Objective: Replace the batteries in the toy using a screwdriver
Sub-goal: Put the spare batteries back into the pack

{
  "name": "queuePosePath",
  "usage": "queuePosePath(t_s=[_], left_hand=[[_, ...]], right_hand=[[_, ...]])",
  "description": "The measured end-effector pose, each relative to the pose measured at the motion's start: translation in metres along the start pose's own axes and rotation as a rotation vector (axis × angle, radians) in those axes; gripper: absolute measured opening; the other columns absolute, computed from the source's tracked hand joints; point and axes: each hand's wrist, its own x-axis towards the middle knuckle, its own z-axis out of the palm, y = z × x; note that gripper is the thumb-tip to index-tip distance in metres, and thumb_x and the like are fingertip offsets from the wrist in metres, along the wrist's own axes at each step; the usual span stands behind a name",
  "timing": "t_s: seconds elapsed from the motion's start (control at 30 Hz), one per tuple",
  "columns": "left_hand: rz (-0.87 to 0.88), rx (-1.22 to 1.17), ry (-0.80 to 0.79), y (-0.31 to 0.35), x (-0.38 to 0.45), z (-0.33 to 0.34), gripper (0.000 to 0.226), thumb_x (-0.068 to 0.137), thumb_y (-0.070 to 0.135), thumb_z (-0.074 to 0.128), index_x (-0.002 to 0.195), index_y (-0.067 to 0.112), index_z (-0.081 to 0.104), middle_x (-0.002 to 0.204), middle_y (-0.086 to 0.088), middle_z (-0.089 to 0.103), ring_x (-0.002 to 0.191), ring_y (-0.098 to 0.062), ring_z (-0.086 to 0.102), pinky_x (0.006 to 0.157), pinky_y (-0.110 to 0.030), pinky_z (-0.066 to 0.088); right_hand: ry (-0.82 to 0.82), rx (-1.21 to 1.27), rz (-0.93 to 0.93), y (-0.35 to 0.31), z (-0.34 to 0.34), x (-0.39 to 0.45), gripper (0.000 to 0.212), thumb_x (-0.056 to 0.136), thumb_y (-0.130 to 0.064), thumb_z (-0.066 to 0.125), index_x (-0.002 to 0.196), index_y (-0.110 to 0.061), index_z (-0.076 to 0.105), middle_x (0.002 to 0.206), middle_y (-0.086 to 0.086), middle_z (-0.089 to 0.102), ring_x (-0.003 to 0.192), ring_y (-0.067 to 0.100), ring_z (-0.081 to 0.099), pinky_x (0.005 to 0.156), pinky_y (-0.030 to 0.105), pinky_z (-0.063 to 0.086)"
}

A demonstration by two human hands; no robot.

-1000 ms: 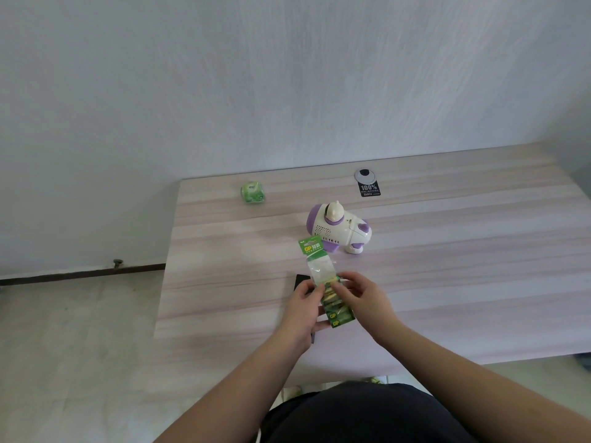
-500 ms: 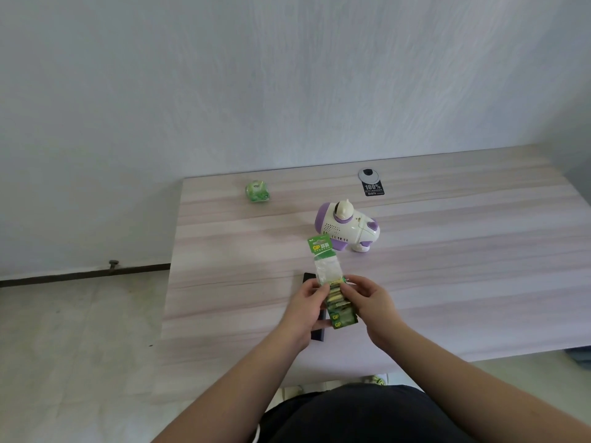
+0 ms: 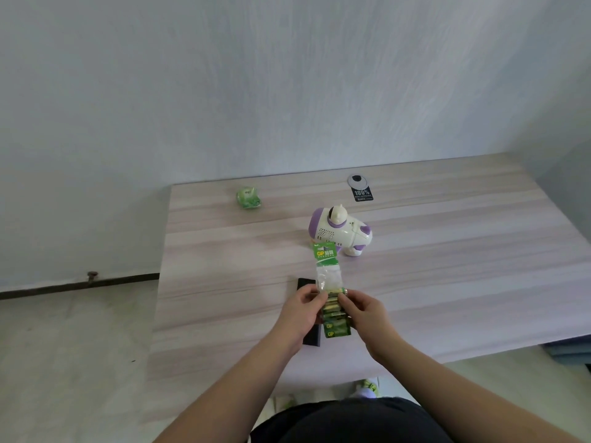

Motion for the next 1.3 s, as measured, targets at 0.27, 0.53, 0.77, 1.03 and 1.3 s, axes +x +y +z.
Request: queuePosePath(t_s=[0.27,0.53,0.77,1.03,1.3], left_hand=[[0.014,0.015,0.001,-0.003,-0.003,0.000,0.013,0.095,0.022,0.060,0.106,0.018,0.066,0.102,-0.008,0.070,0.093,-0.023,0.069,0.077,-0.031,0.060],[-0.004,0.013,-0.024,-0.002,-0.004,0.004,0.013,0.096,0.022,0.060,0.106,0.017,0.065,0.105,-0.012,0.068,0.097,-0.027,0.068,0.081,-0.037,0.059],[-0.020,0.182,-0.088,-0.003,-0.002,0.008,0.019,0.096,0.036,0.056,0.108,0.022,0.061,0.103,-0.001,0.068,0.096,-0.017,0.065,0.086,-0.036,0.056],[0.084,0.435,0.168,-0.023,0.016,-0.004,0.021,0.097,0.033,0.053,0.111,0.019,0.060,0.096,0.002,0.064,0.089,-0.017,0.061,0.083,-0.033,0.052],[-0.164,0.894,0.410,-0.050,0.025,-0.002,0.064,0.083,0.051,0.066,0.133,0.019,0.043,0.132,-0.003,0.047,0.119,-0.027,0.050,0.089,-0.044,0.045]], right_hand=[[0.083,0.012,-0.014,0.001,0.005,-0.004,0.014,0.093,-0.023,0.061,0.101,-0.016,0.070,0.089,0.004,0.075,0.085,0.018,0.073,0.075,0.031,0.058],[0.091,0.114,0.034,0.001,0.002,-0.007,0.016,0.094,-0.023,0.061,0.104,-0.015,0.070,0.094,0.007,0.076,0.089,0.022,0.072,0.082,0.037,0.058],[0.130,0.132,0.055,0.007,-0.004,-0.007,0.017,0.092,-0.023,0.063,0.104,-0.014,0.070,0.092,0.007,0.076,0.088,0.023,0.073,0.082,0.039,0.058],[0.199,0.174,0.095,0.010,-0.029,-0.007,0.009,0.093,-0.023,0.062,0.097,-0.019,0.069,0.092,0.006,0.075,0.086,0.023,0.071,0.074,0.034,0.056],[0.201,0.171,0.158,0.028,-0.054,-0.001,0.009,0.092,-0.023,0.064,0.098,-0.018,0.069,0.093,0.007,0.075,0.086,0.023,0.071,0.076,0.036,0.056]])
